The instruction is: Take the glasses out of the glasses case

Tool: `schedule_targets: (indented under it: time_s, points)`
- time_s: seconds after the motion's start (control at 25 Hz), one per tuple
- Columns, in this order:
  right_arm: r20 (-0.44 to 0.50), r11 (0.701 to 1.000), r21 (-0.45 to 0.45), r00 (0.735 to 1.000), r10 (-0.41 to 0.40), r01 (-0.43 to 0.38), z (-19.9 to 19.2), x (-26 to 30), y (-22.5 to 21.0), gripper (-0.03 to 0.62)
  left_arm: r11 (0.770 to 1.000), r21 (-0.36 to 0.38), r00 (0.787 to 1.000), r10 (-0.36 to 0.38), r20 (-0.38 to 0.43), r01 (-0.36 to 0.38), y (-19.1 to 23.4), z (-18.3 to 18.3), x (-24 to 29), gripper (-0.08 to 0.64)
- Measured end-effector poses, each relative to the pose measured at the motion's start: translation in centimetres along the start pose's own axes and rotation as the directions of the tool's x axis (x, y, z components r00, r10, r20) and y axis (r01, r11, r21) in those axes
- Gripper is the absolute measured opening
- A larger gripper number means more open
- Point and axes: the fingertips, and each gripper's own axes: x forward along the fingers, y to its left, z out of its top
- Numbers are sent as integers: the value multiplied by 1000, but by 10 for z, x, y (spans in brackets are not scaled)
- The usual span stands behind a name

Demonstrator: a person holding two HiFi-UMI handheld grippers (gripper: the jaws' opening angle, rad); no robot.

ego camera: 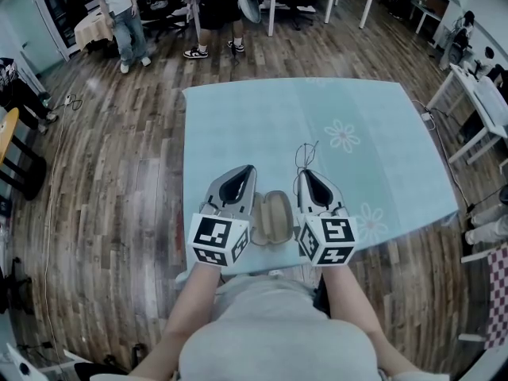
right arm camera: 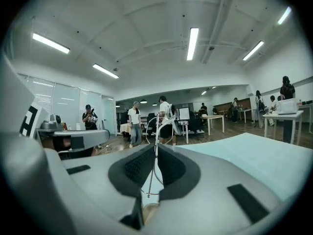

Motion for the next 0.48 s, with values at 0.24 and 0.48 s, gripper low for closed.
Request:
schedule_targets:
  time_s: [0.24, 0.48]
  points:
    - [138, 1000, -28, 990, -1, 5, 22, -13, 1, 26, 1000, 17, 999, -10, 32, 10, -4, 9, -2, 6]
    - [213, 999, -53, 977, 20, -9, 36, -23, 3, 26, 1000, 28, 998, -11, 61, 10, -8, 20, -1, 6]
